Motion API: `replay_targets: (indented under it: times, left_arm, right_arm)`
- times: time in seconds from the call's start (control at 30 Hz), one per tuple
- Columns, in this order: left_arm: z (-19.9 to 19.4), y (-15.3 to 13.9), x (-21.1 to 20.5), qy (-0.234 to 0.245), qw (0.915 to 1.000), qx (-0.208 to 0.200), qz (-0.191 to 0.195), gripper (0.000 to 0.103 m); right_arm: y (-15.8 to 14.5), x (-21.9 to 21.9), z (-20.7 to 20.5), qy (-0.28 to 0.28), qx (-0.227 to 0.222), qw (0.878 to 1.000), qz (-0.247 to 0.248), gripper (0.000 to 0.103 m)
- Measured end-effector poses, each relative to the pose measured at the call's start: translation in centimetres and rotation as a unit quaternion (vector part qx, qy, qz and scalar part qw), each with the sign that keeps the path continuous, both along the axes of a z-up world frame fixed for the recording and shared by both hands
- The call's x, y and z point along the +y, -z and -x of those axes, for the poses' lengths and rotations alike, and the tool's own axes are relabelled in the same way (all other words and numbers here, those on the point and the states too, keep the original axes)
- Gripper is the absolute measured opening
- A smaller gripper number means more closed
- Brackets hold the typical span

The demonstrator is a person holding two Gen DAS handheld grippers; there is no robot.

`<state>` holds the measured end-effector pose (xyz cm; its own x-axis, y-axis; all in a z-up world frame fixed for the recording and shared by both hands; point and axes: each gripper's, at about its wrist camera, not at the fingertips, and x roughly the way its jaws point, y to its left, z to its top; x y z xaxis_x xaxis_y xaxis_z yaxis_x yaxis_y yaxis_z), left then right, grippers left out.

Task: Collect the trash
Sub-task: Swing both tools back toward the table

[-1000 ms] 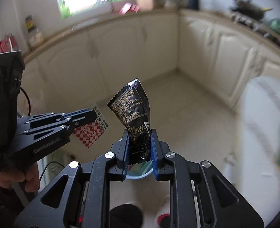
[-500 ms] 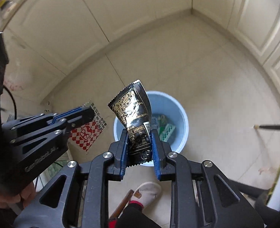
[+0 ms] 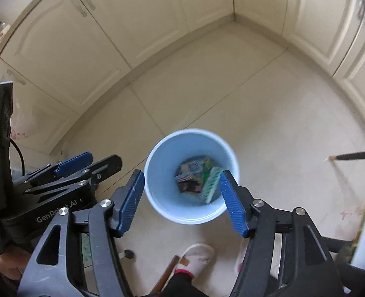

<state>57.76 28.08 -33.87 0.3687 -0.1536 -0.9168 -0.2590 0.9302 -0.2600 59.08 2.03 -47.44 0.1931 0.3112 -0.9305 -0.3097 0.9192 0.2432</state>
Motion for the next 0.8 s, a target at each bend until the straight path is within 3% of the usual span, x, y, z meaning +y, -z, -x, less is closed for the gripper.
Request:
replay_targets:
  times: [0.13,0.2,0.3,0.43,0.53,0.63,0.8]
  left_arm:
    - [1.6,-3.5,-1.2,-0.010,0.9990,-0.028,-0.032,0.060]
    - [2.8,-6.1,-2.1,-0.017,0.9971,-0.052,-0.052,0.062]
    - [4.7,-10.5,-3.5,-0.021,0.9918,-0.105,-0.069,0.069]
    - [7.9,-16.5,-6.7,-0.020,0.9777,-0.185,-0.096,0.082]
    - [10.8,-20.3,-10.1,-0.011,0.9636,-0.242,-0.114,0.089]
    - [14.3,-23.4,-14.5,-0.004,0.9468,-0.291,-0.137,0.097]
    - [21.2,-26.6,-21.0,0.011,0.9084,-0.379,-0.176,0.102]
  right_arm:
    - [-4.6,-0.8,2.0,0.002,-0.049,0.999,0.016,0.074]
    - [-7.2,-0.9,2.6,0.008,-0.080,0.996,0.026,0.086]
    - [-11.8,-2.0,4.5,0.012,-0.131,0.991,0.022,0.089]
    - [-17.7,-3.6,7.2,0.027,-0.194,0.980,0.013,0.095]
    - [-22.5,-4.7,10.1,0.042,-0.249,0.967,0.015,0.103]
    - [-26.5,-6.0,12.7,0.052,-0.297,0.953,0.013,0.103]
    - [-33.7,-9.3,17.2,0.079,-0.363,0.928,0.004,0.103]
